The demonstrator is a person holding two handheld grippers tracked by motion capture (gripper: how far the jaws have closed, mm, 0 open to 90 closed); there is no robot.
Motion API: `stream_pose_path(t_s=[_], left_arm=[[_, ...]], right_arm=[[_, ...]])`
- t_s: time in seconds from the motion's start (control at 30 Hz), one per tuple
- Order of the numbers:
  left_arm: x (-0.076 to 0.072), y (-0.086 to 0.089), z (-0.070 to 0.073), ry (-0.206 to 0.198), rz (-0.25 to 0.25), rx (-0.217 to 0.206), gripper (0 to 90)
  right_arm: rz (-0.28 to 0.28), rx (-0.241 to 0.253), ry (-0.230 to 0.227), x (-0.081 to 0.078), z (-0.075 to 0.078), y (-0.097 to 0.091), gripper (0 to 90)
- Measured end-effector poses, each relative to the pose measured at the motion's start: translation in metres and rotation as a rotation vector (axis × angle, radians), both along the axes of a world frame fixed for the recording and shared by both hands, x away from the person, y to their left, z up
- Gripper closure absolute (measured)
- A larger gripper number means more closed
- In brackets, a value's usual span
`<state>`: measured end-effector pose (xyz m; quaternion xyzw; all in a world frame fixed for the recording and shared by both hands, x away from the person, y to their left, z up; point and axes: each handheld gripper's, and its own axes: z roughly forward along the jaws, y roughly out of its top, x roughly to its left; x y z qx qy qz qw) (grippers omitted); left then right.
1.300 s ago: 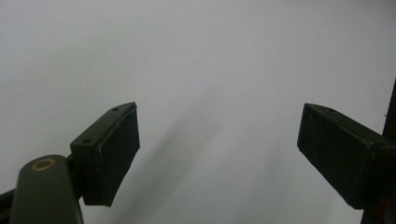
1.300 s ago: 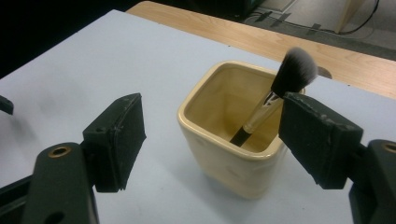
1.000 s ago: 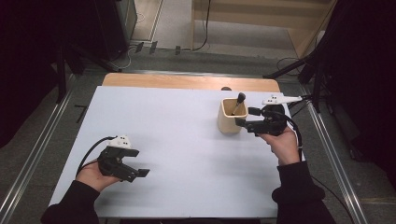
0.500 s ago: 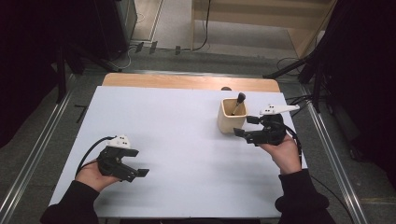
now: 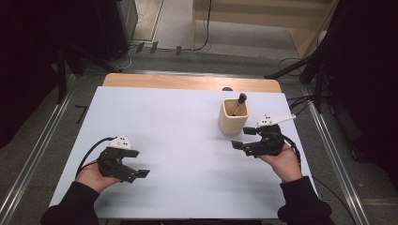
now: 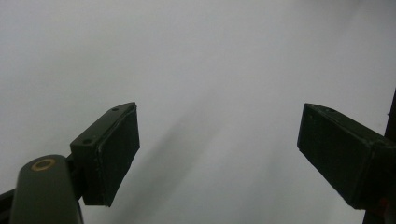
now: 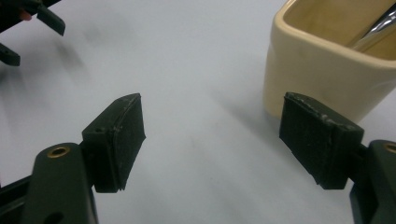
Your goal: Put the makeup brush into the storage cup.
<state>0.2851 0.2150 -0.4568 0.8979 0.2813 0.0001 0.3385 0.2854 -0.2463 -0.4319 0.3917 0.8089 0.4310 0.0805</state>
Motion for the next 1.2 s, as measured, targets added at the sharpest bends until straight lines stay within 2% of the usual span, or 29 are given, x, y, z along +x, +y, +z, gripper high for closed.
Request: stream_pose_path(t_s=[0.57, 1.2], left_arm=[[-0.001, 0.0, 0.0, -0.004, -0.012, 0.001, 13.7], [-0.002, -0.002, -0.002, -0.007, -0.021, 0.003, 13.7]], right_arm=[[0.044, 0.013, 0.016, -0.014, -0.017, 0.004, 23.5], [0.079, 0.01, 0.007, -0.024, -0.031, 0.006, 23.4]])
